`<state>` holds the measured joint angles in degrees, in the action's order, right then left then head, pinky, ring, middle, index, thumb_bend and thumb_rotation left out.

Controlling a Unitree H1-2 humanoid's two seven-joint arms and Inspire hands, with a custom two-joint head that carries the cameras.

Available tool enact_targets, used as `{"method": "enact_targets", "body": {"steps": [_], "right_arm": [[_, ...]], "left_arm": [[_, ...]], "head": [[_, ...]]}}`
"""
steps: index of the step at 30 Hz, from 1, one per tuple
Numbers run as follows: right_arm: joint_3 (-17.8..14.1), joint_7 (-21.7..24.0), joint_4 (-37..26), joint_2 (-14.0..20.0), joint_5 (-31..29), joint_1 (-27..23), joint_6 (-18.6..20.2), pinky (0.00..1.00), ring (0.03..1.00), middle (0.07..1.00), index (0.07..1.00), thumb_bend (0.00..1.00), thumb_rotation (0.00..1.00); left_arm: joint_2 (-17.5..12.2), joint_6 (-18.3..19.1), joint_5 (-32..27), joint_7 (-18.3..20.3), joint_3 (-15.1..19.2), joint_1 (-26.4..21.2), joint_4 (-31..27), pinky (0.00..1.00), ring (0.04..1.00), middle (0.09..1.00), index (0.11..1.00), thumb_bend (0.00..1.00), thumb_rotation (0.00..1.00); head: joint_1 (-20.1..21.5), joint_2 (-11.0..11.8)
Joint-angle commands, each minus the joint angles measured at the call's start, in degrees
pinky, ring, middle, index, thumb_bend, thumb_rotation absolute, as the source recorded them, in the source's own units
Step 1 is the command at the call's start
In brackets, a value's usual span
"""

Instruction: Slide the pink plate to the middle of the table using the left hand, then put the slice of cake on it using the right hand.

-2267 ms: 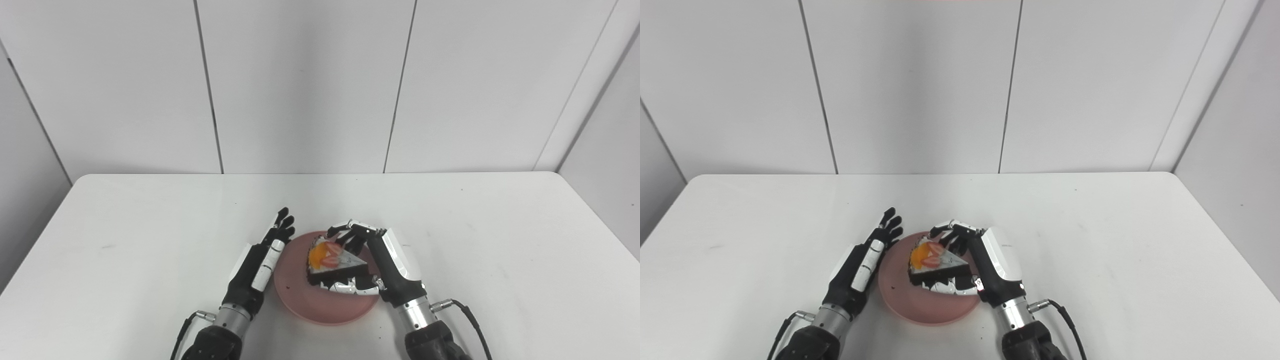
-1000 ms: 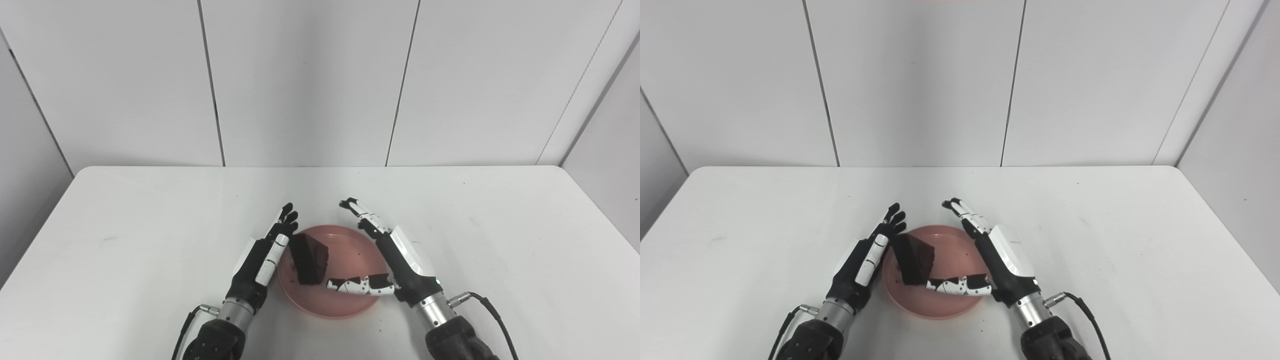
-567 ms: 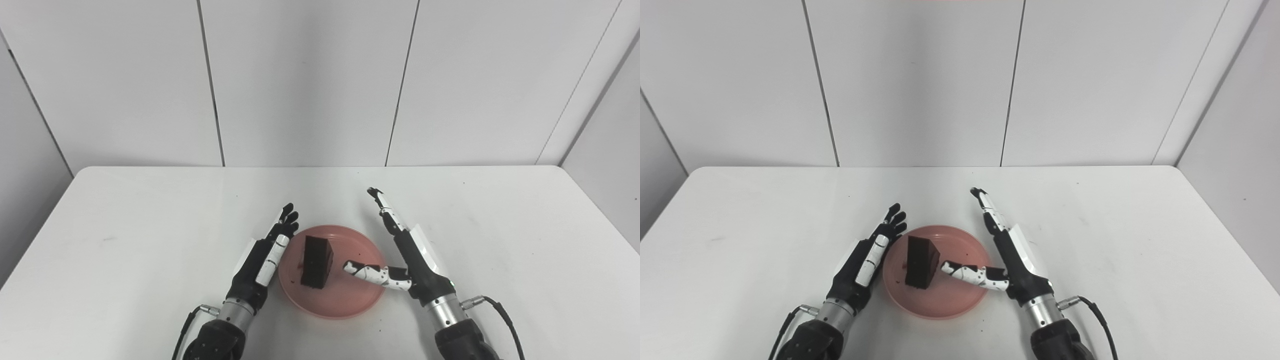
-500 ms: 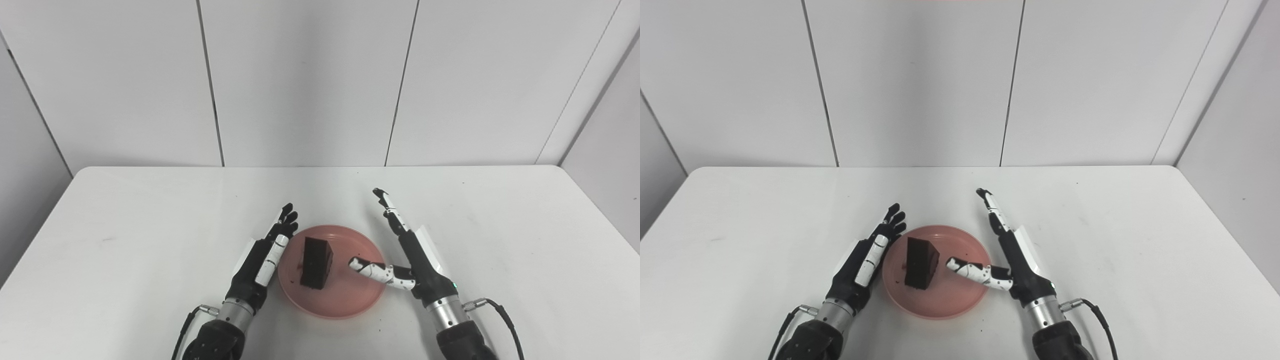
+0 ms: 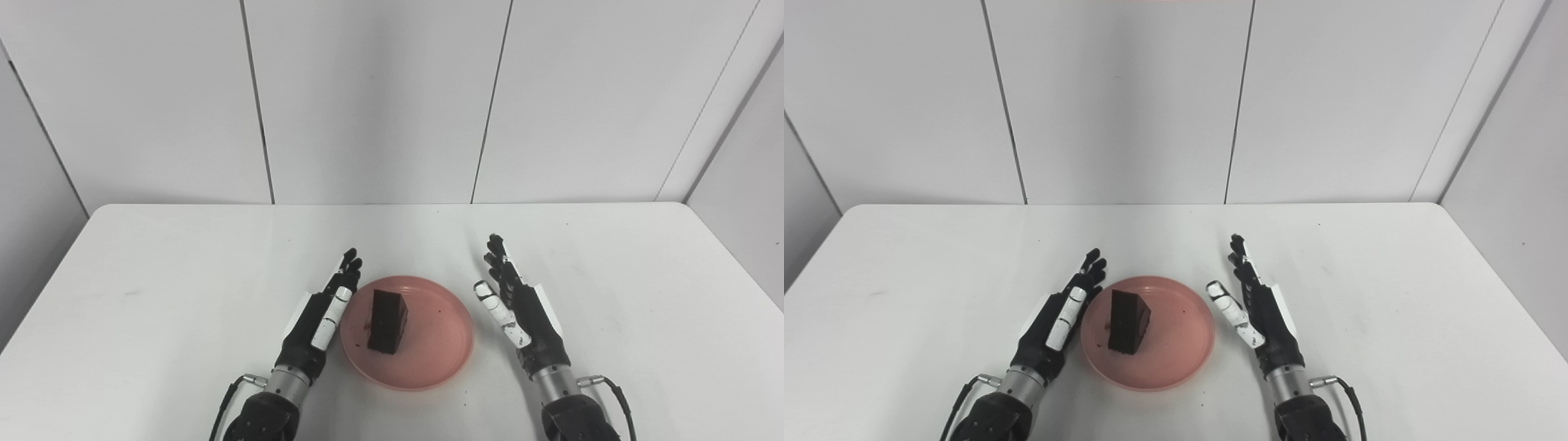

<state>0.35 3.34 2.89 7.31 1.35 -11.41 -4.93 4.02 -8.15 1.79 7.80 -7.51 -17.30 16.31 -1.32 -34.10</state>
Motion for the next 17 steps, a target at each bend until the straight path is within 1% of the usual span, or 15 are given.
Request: {"method": "enact_targets", "body": {"steps": [1, 2, 6, 9, 12, 15, 17], "right_arm": [[-0.91, 0.0, -1.32, -0.63, -1.69, -1.28, 0.71, 1.0, 1.0, 1.0, 1.0, 0.65, 0.86], [-1.11, -0.17, -1.25, -0.94, -2.18, -1.22, 1.13, 1.0, 1.0, 1.0, 1.0, 0.69, 0.85], [-0.51, 0.57, -2.15, -1.2, -2.53, -0.76, 3.61, 1.0, 1.0, 1.0, 1.0, 0.69, 0.88], [-0.01, 0.84, -3.39, -1.67, -2.89, -0.36, 6.11, 1.0, 1.0, 1.0, 1.0, 0.69, 0.87], [0.11, 1.16, -4.61, -2.3, -3.98, -0.22, 8.9, 1.0, 1.0, 1.0, 1.0, 0.64, 0.85], [0.23, 0.63, -3.25, -2.1, -2.64, -1.0, 7.75, 1.0, 1.0, 1.0, 1.0, 0.62, 0.82], [0.2, 0.39, -2.38, -1.91, -2.04, -1.4, 7.14, 1.0, 1.0, 1.0, 1.0, 0.64, 0.82]], "left_arm": [[0.13, -2.33, 0.72, -1.28, 0.13, 1.77, 0.7, 0.98, 1.0, 1.0, 1.0, 0.74, 1.0], [0.25, -2.6, 0.85, -1.71, 0.16, 1.81, 0.68, 0.99, 1.0, 1.0, 1.0, 0.75, 1.0], [0.57, -3.38, 2.1, -3.58, 0.29, 2.05, 0.43, 0.99, 1.0, 1.0, 1.0, 0.73, 1.0], [0.62, -3.11, 3.22, -5.0, 0.38, 2.4, -0.31, 0.98, 1.0, 1.0, 1.0, 0.73, 1.0], [0.78, -1.97, 1.6, -5.1, 1.23, 2.77, -1.16, 1.0, 1.0, 1.0, 1.0, 0.71, 1.0], [0.87, -0.29, -0.36, -4.49, 2.17, 2.78, -1.33, 1.0, 1.0, 1.0, 1.0, 0.68, 1.0], [0.88, 0.05, -0.98, -4.32, 2.4, 2.77, -1.42, 1.0, 1.0, 1.0, 1.0, 0.67, 1.0]], "head": [[-0.03, 0.04], [-0.1, -0.18], [-0.33, -0.06], [-0.36, -0.09], [-0.05, -0.18], [-0.19, -0.16], [-0.23, -0.35]]}}
